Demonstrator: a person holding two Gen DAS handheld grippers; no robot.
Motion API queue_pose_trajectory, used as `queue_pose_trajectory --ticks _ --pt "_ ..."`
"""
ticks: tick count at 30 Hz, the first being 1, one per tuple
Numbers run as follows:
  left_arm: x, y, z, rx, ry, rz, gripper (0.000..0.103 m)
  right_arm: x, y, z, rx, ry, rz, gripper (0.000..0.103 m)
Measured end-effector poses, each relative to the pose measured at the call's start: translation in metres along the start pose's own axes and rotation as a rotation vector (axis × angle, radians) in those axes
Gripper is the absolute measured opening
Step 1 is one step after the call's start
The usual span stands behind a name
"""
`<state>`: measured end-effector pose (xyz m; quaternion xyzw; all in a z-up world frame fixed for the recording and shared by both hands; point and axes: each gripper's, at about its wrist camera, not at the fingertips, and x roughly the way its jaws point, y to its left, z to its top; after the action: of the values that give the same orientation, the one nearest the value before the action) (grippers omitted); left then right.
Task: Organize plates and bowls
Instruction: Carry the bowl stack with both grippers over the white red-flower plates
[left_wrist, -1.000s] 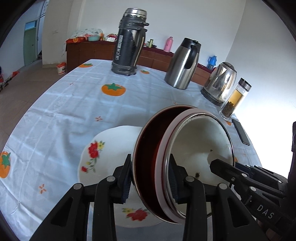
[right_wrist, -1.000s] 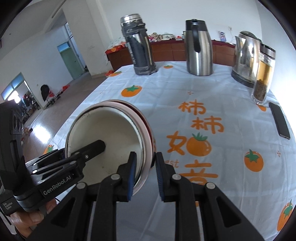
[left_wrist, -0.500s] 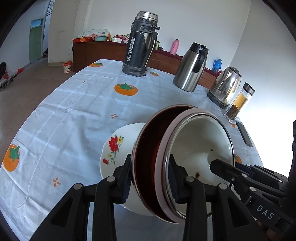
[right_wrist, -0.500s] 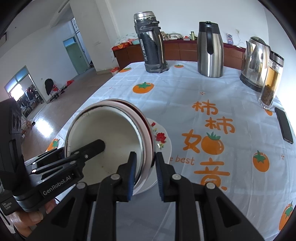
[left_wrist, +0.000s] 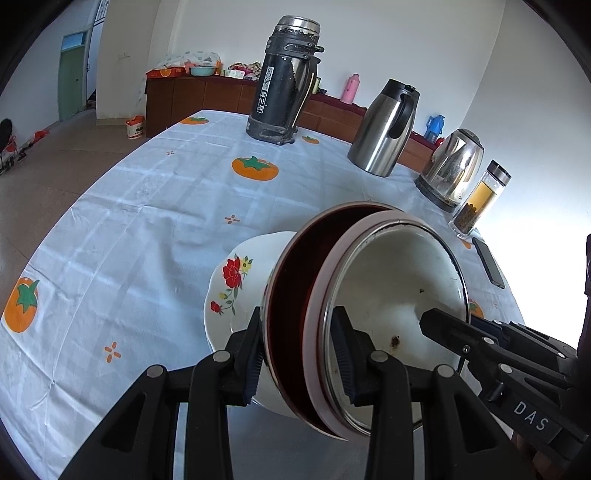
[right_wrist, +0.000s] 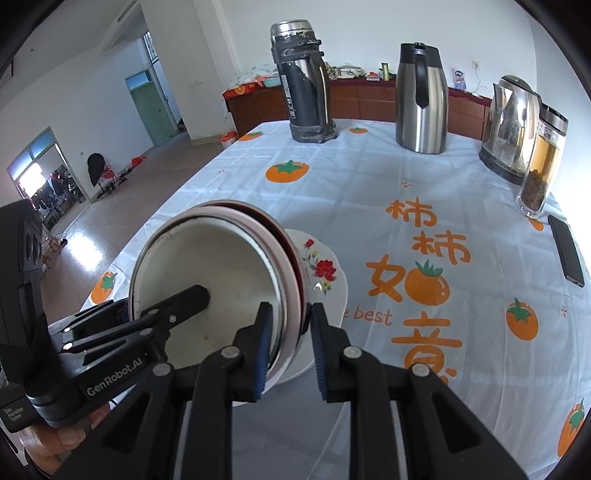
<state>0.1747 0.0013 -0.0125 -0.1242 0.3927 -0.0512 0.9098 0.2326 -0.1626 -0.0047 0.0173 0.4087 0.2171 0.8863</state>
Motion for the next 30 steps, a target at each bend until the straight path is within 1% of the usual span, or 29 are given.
queue_pose_trajectory --ticks 20,30 --pt "0.008 0.003 -0.001 -0.003 0.025 0.003 0.037 0.009 0.001 0.002 -0.023 0.032 -0.01 0.021" --pt "0.015 0.005 -0.003 -0.012 0.058 -0.022 0.037 0.01 0.0 0.007 -0.028 0.037 -0.017 0.021"
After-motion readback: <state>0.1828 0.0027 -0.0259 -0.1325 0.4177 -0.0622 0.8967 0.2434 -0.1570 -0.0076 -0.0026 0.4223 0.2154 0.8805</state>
